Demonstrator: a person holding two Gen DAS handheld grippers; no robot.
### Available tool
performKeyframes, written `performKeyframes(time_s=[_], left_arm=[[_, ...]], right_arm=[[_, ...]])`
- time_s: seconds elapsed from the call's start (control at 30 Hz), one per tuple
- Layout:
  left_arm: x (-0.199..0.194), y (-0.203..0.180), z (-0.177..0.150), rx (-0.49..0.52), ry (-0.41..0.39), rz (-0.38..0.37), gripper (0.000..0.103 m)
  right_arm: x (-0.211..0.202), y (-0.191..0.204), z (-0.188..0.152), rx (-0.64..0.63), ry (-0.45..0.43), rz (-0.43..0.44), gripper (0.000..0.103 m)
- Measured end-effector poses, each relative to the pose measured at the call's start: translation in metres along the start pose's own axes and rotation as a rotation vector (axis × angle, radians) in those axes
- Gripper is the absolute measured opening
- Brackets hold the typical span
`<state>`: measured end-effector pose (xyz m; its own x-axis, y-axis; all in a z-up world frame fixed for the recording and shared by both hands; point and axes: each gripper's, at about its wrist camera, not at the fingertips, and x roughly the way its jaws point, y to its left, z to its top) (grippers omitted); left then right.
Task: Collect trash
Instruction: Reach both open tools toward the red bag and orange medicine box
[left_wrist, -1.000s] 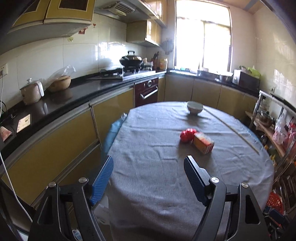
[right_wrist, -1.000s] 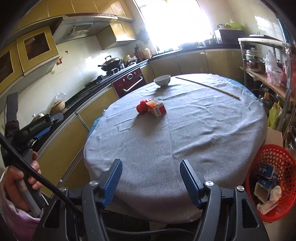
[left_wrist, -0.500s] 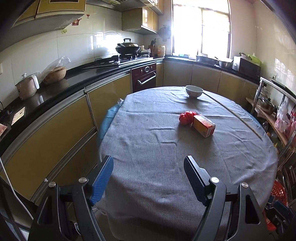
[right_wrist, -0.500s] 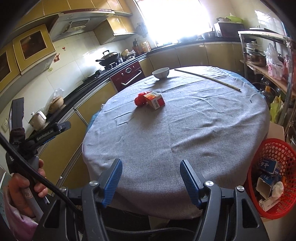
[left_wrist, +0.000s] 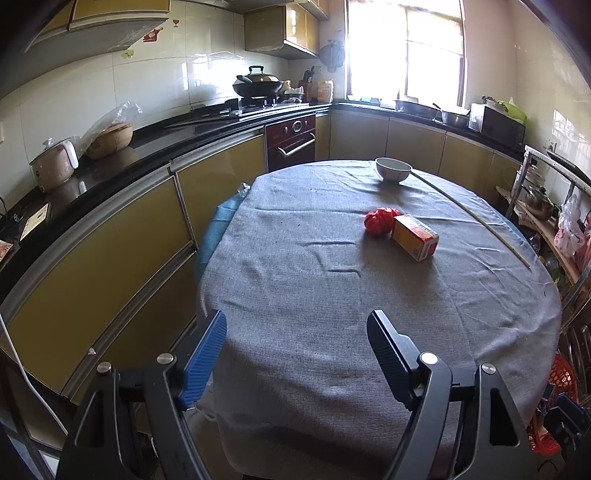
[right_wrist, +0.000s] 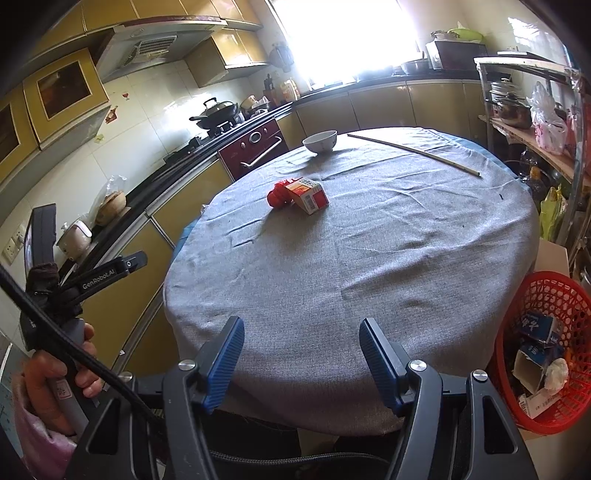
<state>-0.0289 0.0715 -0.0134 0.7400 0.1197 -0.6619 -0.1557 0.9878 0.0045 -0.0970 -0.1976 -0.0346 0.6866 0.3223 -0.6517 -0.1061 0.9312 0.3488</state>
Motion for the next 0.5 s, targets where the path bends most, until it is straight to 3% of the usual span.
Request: performKeyframes(time_s=[0.5], left_arm=[[0.032,0.006,-0.018,0.019,0.069,0.036,0.079]], right_arm=[[0.02,-0.02,-0.007,0.057,0.077,0.002,0.069]])
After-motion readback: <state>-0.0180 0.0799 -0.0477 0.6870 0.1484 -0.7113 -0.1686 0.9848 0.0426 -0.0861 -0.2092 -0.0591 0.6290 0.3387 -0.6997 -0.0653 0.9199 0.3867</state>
